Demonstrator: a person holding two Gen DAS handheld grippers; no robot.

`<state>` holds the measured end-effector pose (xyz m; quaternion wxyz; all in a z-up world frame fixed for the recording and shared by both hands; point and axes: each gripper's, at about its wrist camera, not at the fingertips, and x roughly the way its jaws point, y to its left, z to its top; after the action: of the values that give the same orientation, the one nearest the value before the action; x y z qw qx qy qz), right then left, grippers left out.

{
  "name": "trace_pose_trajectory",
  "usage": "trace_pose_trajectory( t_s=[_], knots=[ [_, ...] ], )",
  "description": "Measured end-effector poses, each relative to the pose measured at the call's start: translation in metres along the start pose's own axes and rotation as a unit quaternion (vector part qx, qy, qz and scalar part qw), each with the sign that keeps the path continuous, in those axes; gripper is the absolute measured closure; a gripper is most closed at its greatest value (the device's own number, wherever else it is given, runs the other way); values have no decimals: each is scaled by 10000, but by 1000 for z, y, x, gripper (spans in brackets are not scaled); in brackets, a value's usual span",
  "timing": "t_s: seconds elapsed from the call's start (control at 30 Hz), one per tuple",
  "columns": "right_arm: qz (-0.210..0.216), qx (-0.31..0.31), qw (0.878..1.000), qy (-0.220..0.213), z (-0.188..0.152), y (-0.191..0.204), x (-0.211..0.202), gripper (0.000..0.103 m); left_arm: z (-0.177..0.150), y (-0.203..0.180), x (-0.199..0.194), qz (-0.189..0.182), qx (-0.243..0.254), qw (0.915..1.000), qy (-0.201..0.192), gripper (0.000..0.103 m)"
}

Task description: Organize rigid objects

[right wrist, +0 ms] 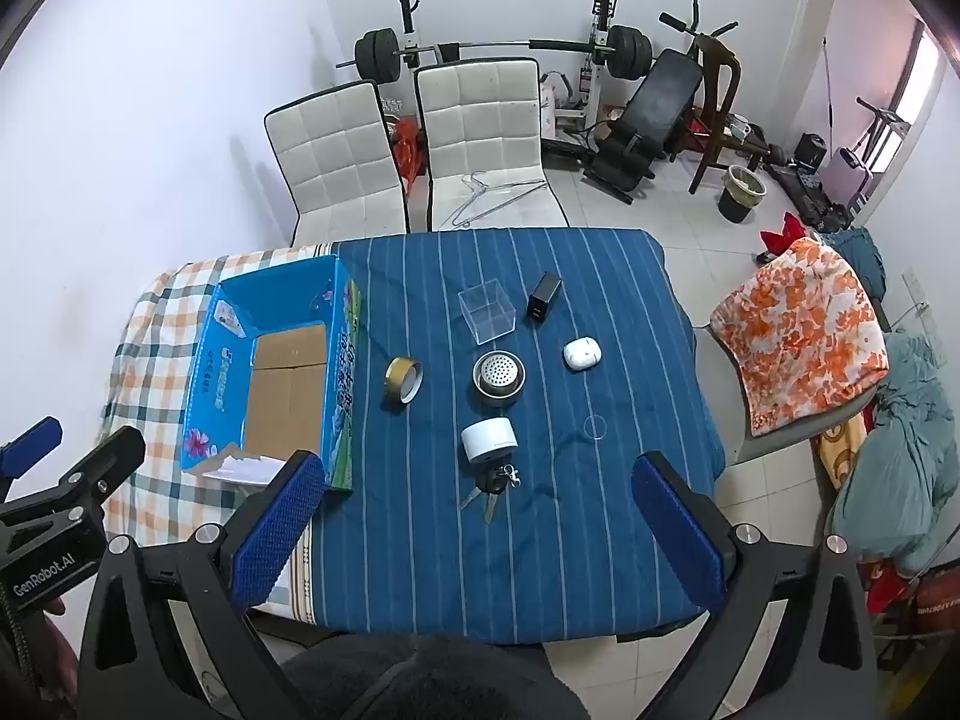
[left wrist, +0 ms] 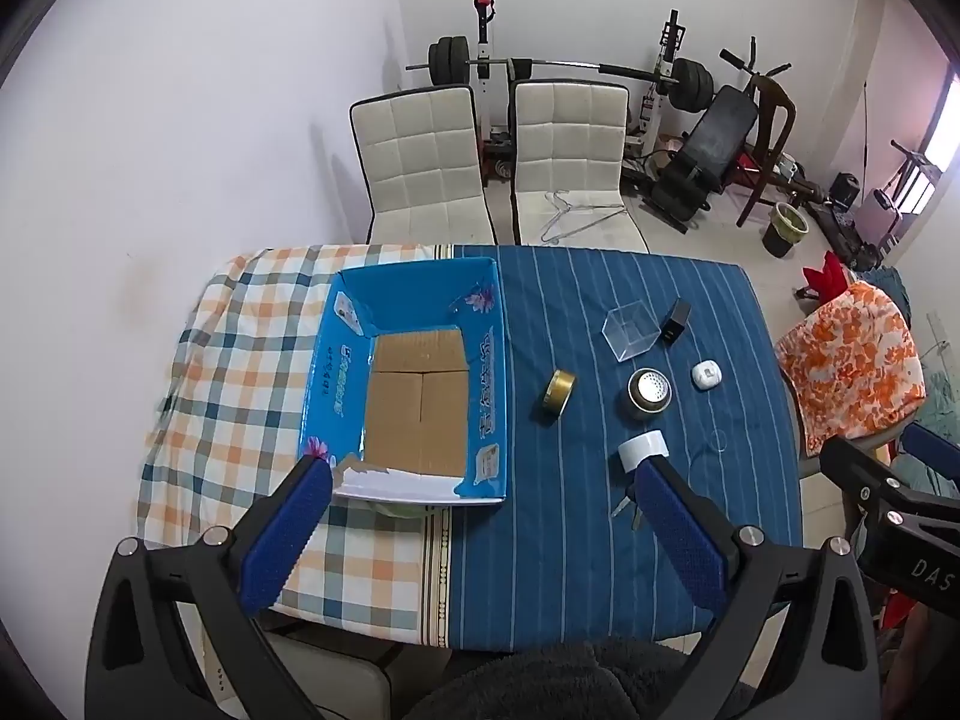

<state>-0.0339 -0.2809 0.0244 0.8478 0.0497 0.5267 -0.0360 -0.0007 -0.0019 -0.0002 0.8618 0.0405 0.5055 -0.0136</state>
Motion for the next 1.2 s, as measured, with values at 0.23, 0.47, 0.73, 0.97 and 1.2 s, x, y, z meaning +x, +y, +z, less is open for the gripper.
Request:
trace_pose_trajectory(
  t_s=[0.23, 0.47, 0.73, 0.97, 1.2],
  knots=[
    [-73, -8, 10000, 42, -2, 0, 3, 0, -13, -6, 1, -26, -18, 10000, 69, 0],
    [-53, 14, 10000, 57, -4, -4, 11, 0, -9, 1, 2, -105, -46, 9999, 108, 0],
    [-179, -59, 9998, 100, -5, 3, 12, 0, -10, 11, 5, -149, -110, 9998, 125, 0],
    [-170, -39, 9998, 80, -6, 6, 13, 0, -13, 12, 7, -180, -71, 9998, 111, 0],
    [-192, -11, 9998, 47, -6, 6, 8, 0, -12, 6, 7, -193, -51, 9997, 136, 0]
  ],
)
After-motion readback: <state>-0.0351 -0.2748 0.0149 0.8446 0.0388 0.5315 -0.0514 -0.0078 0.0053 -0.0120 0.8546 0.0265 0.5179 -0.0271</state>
